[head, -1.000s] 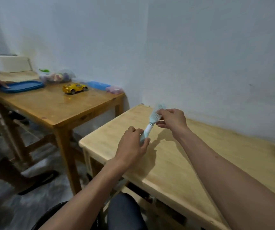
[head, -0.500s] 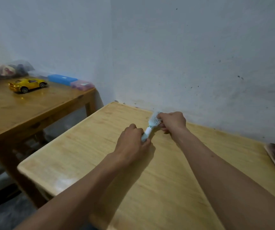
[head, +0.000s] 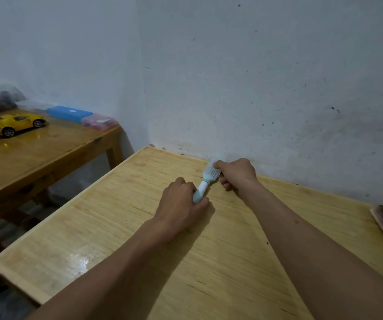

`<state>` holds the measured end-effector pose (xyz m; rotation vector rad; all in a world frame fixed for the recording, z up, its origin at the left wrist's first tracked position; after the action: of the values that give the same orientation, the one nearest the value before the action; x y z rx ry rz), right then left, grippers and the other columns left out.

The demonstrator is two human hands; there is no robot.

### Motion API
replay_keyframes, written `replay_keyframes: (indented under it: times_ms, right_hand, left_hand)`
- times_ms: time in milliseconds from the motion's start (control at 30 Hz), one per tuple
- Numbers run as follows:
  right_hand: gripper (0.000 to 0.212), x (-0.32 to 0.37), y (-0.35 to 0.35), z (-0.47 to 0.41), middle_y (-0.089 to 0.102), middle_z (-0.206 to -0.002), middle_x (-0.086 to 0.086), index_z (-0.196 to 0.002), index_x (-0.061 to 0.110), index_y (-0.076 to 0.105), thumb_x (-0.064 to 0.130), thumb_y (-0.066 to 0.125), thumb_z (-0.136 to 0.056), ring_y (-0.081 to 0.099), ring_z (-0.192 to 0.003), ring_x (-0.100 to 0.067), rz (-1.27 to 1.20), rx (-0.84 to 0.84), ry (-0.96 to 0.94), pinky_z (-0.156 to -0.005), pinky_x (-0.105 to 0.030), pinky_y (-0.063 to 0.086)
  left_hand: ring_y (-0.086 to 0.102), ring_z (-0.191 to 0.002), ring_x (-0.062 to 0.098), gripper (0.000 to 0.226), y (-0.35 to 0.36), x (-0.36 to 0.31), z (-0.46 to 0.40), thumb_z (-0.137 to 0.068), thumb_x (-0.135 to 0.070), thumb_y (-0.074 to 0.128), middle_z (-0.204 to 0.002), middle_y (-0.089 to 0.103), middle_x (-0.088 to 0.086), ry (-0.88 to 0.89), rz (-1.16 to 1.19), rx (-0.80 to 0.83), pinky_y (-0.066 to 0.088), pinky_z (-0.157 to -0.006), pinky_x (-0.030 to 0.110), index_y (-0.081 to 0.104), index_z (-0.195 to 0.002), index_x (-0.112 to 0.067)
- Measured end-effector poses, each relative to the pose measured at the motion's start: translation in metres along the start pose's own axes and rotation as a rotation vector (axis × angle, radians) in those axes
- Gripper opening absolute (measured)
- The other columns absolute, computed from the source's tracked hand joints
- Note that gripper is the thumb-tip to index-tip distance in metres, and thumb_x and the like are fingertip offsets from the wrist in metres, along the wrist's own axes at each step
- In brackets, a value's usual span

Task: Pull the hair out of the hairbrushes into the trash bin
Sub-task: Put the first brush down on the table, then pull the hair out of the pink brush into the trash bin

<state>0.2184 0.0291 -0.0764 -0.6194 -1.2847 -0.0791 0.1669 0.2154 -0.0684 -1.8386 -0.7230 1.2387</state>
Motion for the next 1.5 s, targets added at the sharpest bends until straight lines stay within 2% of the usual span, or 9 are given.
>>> replay_keyframes:
  times_ms: [200,333,733,833,1067,1200,1300,1400,1500]
  right_hand:
    - [0.04,0.008,-0.032,0.02,0.075,-0.075,-0.013,-0.099,0.002,0.07,0.038,0.075,-0.084,0.066,-0.054,-0.024,0.118,0.031,-0.016,-0.056,-0.033,0.056]
    - [0.04,0.01,-0.07,0.037,0.076,-0.086,-0.013,-0.106,0.0,0.071,0.034,0.076,-0.086,0.079,-0.08,-0.032,0.125,-0.009,-0.052,-0.079,-0.049,0.066]
    - [0.038,-0.015,-0.24,0.083,0.077,-0.099,-0.019,-0.104,-0.004,0.075,0.029,0.075,-0.086,0.076,-0.079,-0.03,0.407,-0.254,-0.125,-0.084,-0.052,0.064]
    - [0.038,-0.031,-0.277,0.084,0.077,-0.094,-0.016,-0.098,-0.002,0.074,0.033,0.075,-0.083,0.074,-0.074,-0.028,0.49,-0.315,-0.088,-0.081,-0.045,0.064]
    - [0.04,-0.069,-0.319,0.087,0.062,-0.07,-0.006,-0.069,0.01,0.057,0.044,0.074,-0.08,0.061,-0.064,-0.024,0.685,-0.35,0.024,-0.056,-0.027,0.042]
    - [0.04,-0.093,-0.308,0.086,0.061,-0.071,-0.008,-0.07,0.009,0.057,0.041,0.079,-0.08,0.06,-0.064,-0.022,0.704,-0.21,0.111,-0.065,-0.036,0.053]
    - [0.028,-0.098,-0.303,0.085,0.057,-0.068,-0.01,-0.069,0.006,0.054,0.018,0.078,-0.077,0.057,-0.061,-0.024,0.692,-0.192,0.153,-0.061,-0.035,0.051]
    - [0.025,-0.084,-0.299,0.088,0.058,-0.071,-0.011,-0.073,0.005,0.056,0.018,0.077,-0.078,0.058,-0.061,-0.022,0.635,-0.195,0.137,-0.053,-0.027,0.048]
    - [0.025,-0.059,-0.286,0.097,0.063,-0.075,-0.015,-0.088,0.001,0.058,0.016,0.076,-0.08,0.064,-0.061,-0.024,0.459,-0.149,0.114,-0.048,-0.027,0.053]
  left_hand:
    - [0.051,-0.114,0.028,0.062,-0.006,-0.012,0.013,-0.091,-0.052,0.06,-0.127,0.056,0.012,-0.038,-0.086,-0.055,0.044,-0.095,0.039,0.054,-0.135,-0.009]
    - [0.044,-0.112,0.026,0.053,-0.009,-0.051,0.037,-0.094,-0.052,0.051,-0.123,0.057,0.009,0.078,-0.188,-0.162,0.038,-0.093,0.037,0.055,-0.131,-0.013]
    - [0.059,-0.107,0.034,0.062,0.087,-0.206,0.083,-0.092,-0.06,0.056,-0.118,0.065,0.016,0.244,0.086,0.204,0.052,-0.087,0.046,0.06,-0.122,-0.006]
    - [0.061,-0.102,0.033,0.06,0.105,-0.241,0.091,-0.092,-0.061,0.057,-0.112,0.067,0.014,0.249,0.13,0.259,0.053,-0.083,0.043,0.061,-0.116,-0.006]
    - [0.063,-0.079,0.027,0.054,0.141,-0.295,0.098,-0.088,-0.065,0.058,-0.081,0.06,0.007,0.208,0.204,0.356,0.038,-0.06,0.033,0.055,-0.081,-0.012]
    - [0.068,-0.09,0.029,0.053,0.154,-0.319,0.103,-0.088,-0.061,0.061,-0.093,0.071,0.01,0.287,0.16,0.421,0.054,-0.074,0.037,0.069,-0.1,-0.01]
    - [0.064,-0.082,0.028,0.052,0.153,-0.323,0.104,-0.087,-0.046,0.068,-0.076,0.065,0.004,0.313,0.172,0.459,0.05,-0.067,0.036,0.061,-0.12,-0.006]
    - [0.059,-0.069,0.017,0.052,0.138,-0.311,0.102,-0.087,-0.034,0.071,-0.06,0.055,-0.006,0.256,0.303,0.46,0.048,-0.063,0.032,0.058,-0.125,-0.001]
    - [0.055,-0.065,0.012,0.05,0.12,-0.29,0.102,-0.088,-0.024,0.071,-0.08,0.063,0.002,0.112,0.532,0.468,0.051,-0.056,0.031,0.049,-0.126,-0.001]
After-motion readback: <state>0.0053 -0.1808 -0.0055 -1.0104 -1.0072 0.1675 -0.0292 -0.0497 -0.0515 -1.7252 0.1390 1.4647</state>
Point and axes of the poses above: each hand's wrist, its own z-axis away from the middle knuckle, its own y-axis out of the palm, x = y × z, the point moved 6 cm from there along -z, towards the middle knuckle
